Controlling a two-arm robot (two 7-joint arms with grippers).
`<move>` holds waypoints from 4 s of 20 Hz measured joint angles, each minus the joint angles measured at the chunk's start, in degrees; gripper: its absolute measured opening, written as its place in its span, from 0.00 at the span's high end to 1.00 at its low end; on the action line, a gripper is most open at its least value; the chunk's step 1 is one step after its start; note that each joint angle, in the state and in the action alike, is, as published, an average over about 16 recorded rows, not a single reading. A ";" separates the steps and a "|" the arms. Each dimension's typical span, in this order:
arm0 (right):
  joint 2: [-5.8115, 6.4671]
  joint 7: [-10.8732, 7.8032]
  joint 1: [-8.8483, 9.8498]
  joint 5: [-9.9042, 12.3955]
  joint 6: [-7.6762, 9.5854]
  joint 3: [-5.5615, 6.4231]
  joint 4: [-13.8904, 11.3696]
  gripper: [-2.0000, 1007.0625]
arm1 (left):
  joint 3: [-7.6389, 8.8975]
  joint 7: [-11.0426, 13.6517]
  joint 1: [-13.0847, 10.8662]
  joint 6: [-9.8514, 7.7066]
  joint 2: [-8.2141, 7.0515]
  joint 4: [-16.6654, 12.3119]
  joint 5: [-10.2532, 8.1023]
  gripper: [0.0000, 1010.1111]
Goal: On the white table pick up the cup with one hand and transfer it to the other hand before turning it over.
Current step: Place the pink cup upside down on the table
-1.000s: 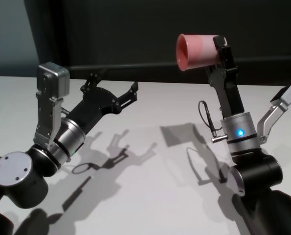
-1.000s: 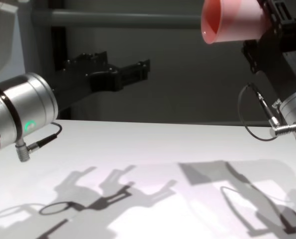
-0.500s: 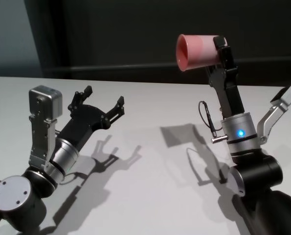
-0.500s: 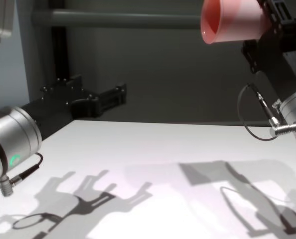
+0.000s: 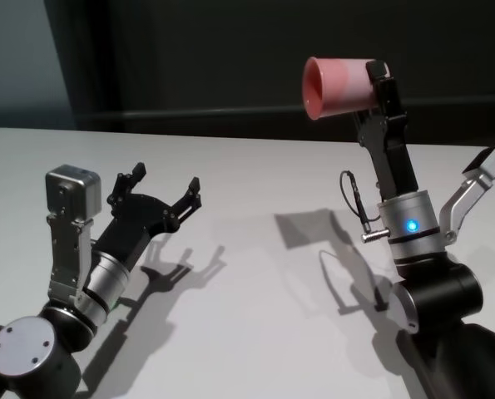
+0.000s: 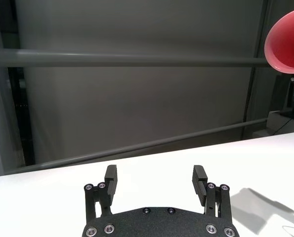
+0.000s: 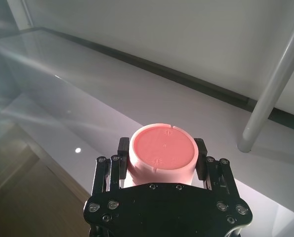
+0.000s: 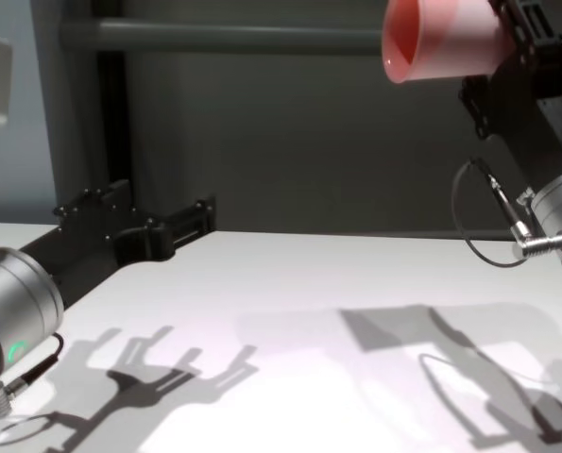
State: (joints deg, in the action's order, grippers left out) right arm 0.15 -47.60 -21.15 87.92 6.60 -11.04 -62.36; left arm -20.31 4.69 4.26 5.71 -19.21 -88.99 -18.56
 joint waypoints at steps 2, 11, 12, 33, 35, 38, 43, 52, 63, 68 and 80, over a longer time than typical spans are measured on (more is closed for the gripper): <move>0.00 0.00 0.00 0.00 0.00 0.00 0.00 0.26 | 0.36 -0.31 -0.44 0.37 0.35 0.22 0.23 0.01; 0.00 0.00 0.00 0.00 0.00 0.00 0.00 0.26 | 1.77 -0.16 -1.60 2.26 1.75 1.24 0.32 0.01; 0.00 0.00 0.00 0.00 0.00 0.00 0.00 0.26 | 1.88 -0.09 -1.66 2.41 1.84 1.32 0.29 0.01; 1.34 0.22 0.37 -0.27 -0.30 -0.42 -1.41 0.26 | 1.96 0.12 -1.53 2.77 1.98 1.55 -0.04 0.01; 2.31 0.57 0.47 -0.76 -0.52 -0.78 -2.27 0.26 | 1.94 0.10 -1.52 2.74 1.97 1.53 -0.02 0.01; 4.15 1.28 0.59 -2.01 -1.09 -1.52 -3.78 0.26 | 1.92 0.07 -1.51 2.71 1.96 1.51 0.01 0.01; 7.90 2.79 0.61 -5.00 -2.69 -3.04 -6.37 0.26 | 1.90 0.03 -1.49 2.67 1.94 1.48 0.04 0.01; 13.91 6.03 -0.45 -13.56 -7.27 -6.86 -8.51 0.26 | 1.86 -0.01 -1.47 2.63 1.91 1.44 0.07 0.01; 17.13 9.78 -1.95 -25.42 -12.70 -12.19 -8.32 0.26 | 1.85 -0.02 -1.47 2.60 1.89 1.42 0.11 0.01; 17.52 11.29 -2.39 -30.18 -14.26 -13.82 -8.15 0.26 | 1.85 -0.02 -1.47 2.60 1.89 1.41 0.12 0.01; 18.41 15.94 -3.21 -41.18 -15.94 -16.56 -7.81 0.26 | 1.85 -0.02 -1.47 2.60 1.89 1.41 0.12 0.01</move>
State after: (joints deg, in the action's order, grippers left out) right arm 18.56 -31.66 -24.36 46.73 -9.34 -27.61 -70.17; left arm -18.46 4.67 2.80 8.31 -17.32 -87.58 -18.43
